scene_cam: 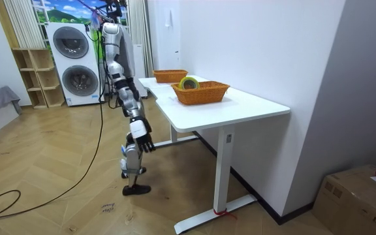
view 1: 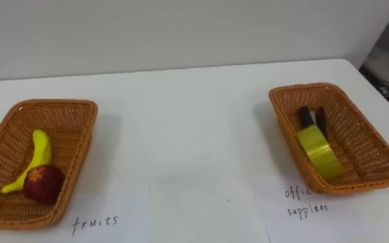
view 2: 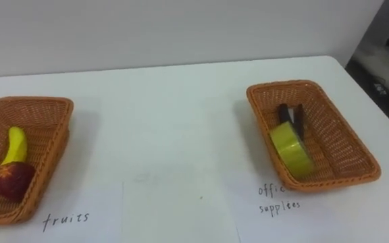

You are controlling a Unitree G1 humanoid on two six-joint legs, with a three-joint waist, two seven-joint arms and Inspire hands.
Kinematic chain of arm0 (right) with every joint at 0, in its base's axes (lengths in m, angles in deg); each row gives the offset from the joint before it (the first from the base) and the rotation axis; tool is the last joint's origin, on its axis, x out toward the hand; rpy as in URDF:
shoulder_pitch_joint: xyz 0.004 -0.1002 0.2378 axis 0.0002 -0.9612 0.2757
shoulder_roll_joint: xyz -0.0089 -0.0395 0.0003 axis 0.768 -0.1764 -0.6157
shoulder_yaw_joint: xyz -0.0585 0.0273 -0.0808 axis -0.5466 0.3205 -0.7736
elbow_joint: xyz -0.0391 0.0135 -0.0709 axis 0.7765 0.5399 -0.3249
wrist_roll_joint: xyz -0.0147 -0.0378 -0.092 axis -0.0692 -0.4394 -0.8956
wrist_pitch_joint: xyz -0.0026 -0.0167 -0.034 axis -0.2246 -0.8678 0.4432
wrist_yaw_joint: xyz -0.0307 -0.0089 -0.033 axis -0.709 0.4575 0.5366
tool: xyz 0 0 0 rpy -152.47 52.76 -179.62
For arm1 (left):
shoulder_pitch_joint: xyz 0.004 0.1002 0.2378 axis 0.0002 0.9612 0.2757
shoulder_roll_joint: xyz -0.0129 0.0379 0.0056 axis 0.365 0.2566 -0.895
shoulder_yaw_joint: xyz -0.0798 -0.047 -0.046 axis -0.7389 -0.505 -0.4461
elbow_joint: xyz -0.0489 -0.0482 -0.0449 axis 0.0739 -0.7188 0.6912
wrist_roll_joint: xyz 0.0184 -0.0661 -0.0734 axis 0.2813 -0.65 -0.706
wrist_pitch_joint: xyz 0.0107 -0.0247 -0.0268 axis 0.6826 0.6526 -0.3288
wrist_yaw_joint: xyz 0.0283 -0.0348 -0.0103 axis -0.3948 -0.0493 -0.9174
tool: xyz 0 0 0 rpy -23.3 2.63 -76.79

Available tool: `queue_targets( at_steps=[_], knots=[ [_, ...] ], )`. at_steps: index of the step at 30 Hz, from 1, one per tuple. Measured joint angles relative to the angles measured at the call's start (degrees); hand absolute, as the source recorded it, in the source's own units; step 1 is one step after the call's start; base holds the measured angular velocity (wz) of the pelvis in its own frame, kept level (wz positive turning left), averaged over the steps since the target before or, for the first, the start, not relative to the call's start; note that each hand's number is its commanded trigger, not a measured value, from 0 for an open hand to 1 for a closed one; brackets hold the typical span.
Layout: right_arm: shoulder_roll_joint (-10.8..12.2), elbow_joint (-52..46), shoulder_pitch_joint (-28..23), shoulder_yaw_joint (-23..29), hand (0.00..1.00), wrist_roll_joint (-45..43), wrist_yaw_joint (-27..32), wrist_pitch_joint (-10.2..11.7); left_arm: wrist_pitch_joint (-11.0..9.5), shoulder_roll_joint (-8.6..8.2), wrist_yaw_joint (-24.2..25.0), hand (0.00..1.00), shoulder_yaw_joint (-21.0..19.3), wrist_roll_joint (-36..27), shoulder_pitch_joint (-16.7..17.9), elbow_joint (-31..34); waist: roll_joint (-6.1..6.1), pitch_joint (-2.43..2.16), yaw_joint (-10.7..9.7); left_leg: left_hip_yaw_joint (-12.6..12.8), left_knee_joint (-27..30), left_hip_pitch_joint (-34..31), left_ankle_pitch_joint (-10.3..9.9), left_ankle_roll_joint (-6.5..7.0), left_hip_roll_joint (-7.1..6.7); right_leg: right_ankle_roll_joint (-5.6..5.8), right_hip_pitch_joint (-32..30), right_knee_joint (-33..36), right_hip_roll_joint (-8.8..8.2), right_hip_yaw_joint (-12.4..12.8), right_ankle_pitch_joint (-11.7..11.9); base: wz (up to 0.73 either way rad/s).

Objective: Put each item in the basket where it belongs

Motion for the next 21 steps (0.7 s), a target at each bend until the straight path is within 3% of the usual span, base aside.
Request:
queue_targets(
  at_steps=[3,9,21],
  knots=[
    [0.3,0.0,0.2,-3.1,0.00,-3.3,-2.4,0.0,0.0,-0.56,-0.4,0.00,1.2,0.9,0.5,0.0,0.30,0.14,1.3,-0.2,0.0,-0.2,0.0,-0.03,0.05,0.00,0.1,-0.5,-0.02,-0.3,0.0,0.06],
    [1.1,0.0,1.0,-6.4,0.00,-5.1,-5.0,0.0,0.1,-0.87,-0.4,0.00,3.2,0.8,0.7,0.1,0.51,0.26,1.8,-1.4,0.0,-0.8,0.0,-0.03,-0.04,0.02,0.5,-0.8,-0.16,-1.5,0.0,0.10],
    [1.1,2.7,2.0,-6.7,0.00,-2.8,-8.7,0.0,0.2,-0.98,1.5,0.00,4.2,0.5,0.3,-0.3,0.59,0.52,2.8,-3.5,0.9,-1.0,-0.5,0.05,-0.32,0.24,1.9,-0.8,-0.53,-4.0,-0.2,0.09]
  ],
)
